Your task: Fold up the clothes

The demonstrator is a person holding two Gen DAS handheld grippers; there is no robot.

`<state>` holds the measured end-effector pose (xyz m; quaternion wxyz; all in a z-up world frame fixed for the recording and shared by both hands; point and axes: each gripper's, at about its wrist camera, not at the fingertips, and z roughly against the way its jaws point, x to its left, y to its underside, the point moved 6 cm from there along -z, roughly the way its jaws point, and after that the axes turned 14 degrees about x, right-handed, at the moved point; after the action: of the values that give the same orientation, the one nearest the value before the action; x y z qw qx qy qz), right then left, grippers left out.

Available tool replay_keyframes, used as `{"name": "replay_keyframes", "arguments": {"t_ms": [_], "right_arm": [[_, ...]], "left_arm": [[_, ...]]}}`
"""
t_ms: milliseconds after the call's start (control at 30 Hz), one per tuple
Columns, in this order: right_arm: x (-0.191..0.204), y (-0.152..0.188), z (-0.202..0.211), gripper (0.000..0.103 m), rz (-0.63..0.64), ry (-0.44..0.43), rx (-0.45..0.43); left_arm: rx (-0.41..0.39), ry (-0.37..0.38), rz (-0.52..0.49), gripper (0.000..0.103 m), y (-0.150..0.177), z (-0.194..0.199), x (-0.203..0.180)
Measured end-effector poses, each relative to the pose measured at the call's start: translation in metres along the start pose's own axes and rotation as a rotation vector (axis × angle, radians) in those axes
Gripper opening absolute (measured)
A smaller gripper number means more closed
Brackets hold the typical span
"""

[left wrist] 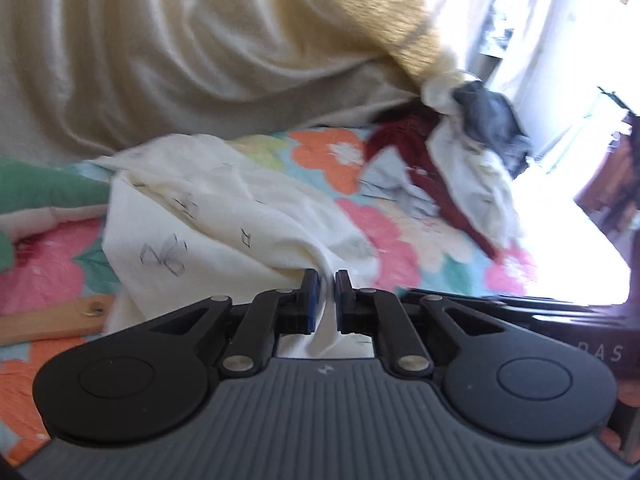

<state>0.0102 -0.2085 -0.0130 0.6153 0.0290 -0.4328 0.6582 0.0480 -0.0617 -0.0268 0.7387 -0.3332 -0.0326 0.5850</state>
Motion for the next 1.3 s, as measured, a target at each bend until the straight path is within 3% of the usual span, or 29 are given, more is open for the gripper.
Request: {"name": "replay_keyframes", "arguments": {"t_ms": [33, 67, 100, 133, 167, 300, 400, 500, 667, 733, 767, 833, 900, 933, 1033, 1133, 1300], "right_arm": [[-0.006, -0.001, -0.001, 0.009, -0.004, 0.030, -0.005], [-0.012, -0.002, -0.002, 0.027, -0.010, 0.062, -0.012], [-0.021, -0.005, -0.005, 0.045, -0.038, 0.083, -0.016], [-0.030, -0.008, -0.008, 0.075, -0.070, 0.102, -0.019], [-0.039, -0.013, -0.012, 0.085, -0.090, 0.108, -0.024], [-0.079, -0.033, -0.030, 0.085, -0.185, 0.142, -0.041], [-0.109, -0.043, -0.042, 0.086, -0.309, 0.126, -0.053], [-0.133, -0.047, -0.059, 0.086, -0.429, 0.090, -0.039], [-0.152, -0.051, -0.094, 0.087, -0.539, 0.043, -0.037], [-0.152, -0.055, -0.105, 0.081, -0.549, 0.006, -0.064], [-0.146, -0.057, -0.110, 0.056, -0.527, -0.013, -0.037], [-0.132, -0.060, -0.122, 0.022, -0.470, -0.052, 0.034], [-0.112, -0.058, -0.116, 0.021, -0.374, -0.043, 0.041], [-0.101, -0.055, -0.111, 0.021, -0.324, -0.039, 0.043], [-0.082, -0.042, -0.086, 0.020, -0.298, -0.068, 0.034], [-0.071, -0.031, -0.062, 0.020, -0.269, -0.015, 0.028], [-0.043, -0.010, -0.017, 0.020, -0.197, -0.019, 0.019]], "left_arm": [[-0.016, -0.022, 0.035, 0.018, -0.002, 0.002, 0.008], [-0.024, -0.023, 0.069, 0.026, -0.005, 0.003, 0.016], [-0.039, -0.017, 0.099, 0.044, -0.008, 0.005, 0.025], [-0.055, -0.012, 0.129, 0.061, -0.011, 0.006, 0.033], [-0.069, -0.018, 0.148, 0.067, -0.014, 0.007, 0.040], [-0.109, -0.055, 0.238, 0.081, -0.026, 0.005, 0.071], [-0.071, -0.016, 0.329, 0.088, -0.028, -0.013, 0.096], [0.029, -0.040, 0.387, 0.088, -0.023, -0.040, 0.110], [0.073, 0.048, 0.367, 0.087, -0.018, -0.068, 0.105], [0.072, 0.047, 0.329, 0.078, -0.017, -0.075, 0.099], [0.083, 0.033, 0.293, 0.070, -0.016, -0.078, 0.095], [0.102, 0.031, 0.227, 0.029, -0.016, -0.082, 0.085], [0.108, 0.089, 0.195, 0.022, -0.016, -0.081, 0.073], [0.103, 0.078, 0.160, 0.022, -0.016, -0.077, 0.065], [0.083, 0.026, 0.060, 0.022, -0.016, -0.065, 0.043], [0.086, 0.042, -0.007, 0.022, -0.011, -0.049, 0.019], [0.077, 0.075, -0.097, 0.020, 0.011, -0.005, -0.009]]}}
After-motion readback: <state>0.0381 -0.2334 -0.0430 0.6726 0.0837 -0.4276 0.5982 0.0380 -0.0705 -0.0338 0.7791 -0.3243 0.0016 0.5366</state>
